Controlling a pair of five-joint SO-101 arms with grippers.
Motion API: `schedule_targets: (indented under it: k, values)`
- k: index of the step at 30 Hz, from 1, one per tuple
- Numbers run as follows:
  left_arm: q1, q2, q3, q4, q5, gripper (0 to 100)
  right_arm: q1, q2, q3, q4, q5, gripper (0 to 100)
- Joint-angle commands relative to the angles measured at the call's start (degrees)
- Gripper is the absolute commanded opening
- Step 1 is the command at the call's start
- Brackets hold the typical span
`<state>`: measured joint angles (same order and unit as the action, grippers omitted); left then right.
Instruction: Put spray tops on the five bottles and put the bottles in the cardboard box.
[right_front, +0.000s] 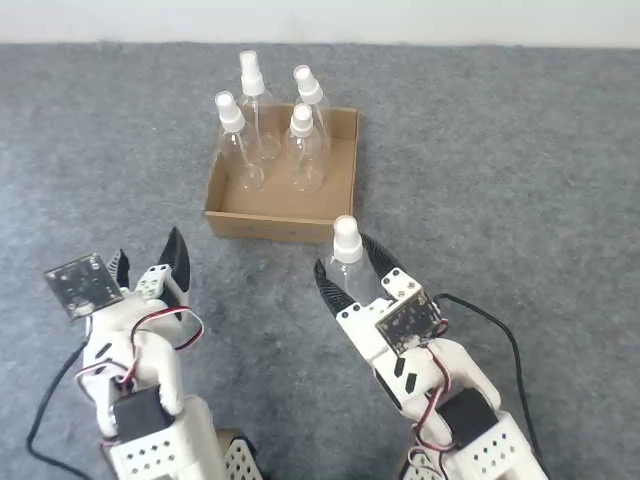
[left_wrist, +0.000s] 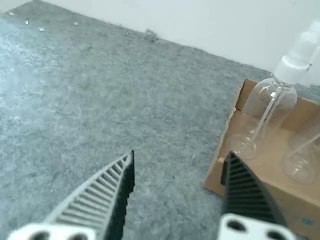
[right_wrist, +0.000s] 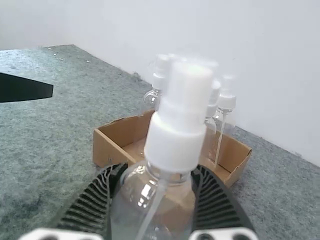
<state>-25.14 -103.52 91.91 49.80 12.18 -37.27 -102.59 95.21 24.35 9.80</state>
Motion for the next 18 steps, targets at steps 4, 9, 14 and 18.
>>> schedule_targets:
  k: [4,9,14,18]
  values:
    - [-0.35,-0.88,-0.04,-2.29,0.18,27,3.91,-1.01,-2.55,-5.14,-0.35,2.3]
    - [-0.35,-0.88,-0.04,-2.29,0.18,27,3.74,-0.92,-7.56,-5.32,-0.35,2.3]
    - [-0.18,-0.88,0.04,-2.29,0.18,27,3.82,-0.84,-12.75,-5.32,-0.26,2.3]
    - [0.00,-0.88,0.57,-2.20,0.18,27,3.82,2.15,-16.35,-5.32,-0.26,2.3]
